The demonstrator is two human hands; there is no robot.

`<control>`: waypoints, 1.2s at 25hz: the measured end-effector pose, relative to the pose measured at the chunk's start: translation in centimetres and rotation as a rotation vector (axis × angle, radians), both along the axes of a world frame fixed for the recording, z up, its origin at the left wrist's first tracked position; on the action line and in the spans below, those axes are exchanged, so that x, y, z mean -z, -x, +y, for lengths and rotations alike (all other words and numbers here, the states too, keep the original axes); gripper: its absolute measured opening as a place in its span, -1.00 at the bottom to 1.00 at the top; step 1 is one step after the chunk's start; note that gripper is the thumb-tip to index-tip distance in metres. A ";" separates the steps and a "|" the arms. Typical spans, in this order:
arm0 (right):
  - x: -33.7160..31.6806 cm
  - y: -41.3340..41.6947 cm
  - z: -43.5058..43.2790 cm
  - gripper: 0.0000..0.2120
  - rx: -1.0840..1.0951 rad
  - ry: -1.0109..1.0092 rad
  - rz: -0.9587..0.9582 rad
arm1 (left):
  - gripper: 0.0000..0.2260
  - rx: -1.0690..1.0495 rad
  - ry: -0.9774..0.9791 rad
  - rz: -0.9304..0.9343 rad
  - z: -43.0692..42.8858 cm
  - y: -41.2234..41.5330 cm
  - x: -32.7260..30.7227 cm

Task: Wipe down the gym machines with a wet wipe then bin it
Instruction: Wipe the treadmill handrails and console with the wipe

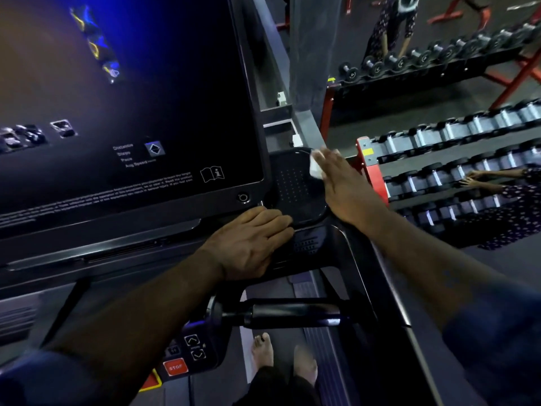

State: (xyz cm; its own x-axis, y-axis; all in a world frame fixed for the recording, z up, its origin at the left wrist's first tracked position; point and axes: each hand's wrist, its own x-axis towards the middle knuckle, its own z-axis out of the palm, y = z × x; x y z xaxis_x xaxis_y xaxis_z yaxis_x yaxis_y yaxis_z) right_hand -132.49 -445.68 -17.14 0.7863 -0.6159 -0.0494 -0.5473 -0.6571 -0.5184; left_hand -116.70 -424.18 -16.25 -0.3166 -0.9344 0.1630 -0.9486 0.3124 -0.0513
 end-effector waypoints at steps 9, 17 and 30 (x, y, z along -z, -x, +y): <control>0.2 8.7 7.2 -0.49 0.096 -0.099 -0.067 | -0.62 -0.068 -0.082 -0.008 0.4 0.8 -1.2; -0.6 6.0 4.7 -0.47 0.056 0.012 0.050 | -0.36 -0.157 -0.535 0.204 2.0 8.1 -1.3; -0.7 13.5 13.0 -0.50 0.065 0.033 0.107 | -0.42 -0.231 -0.455 0.016 3.6 9.4 -0.5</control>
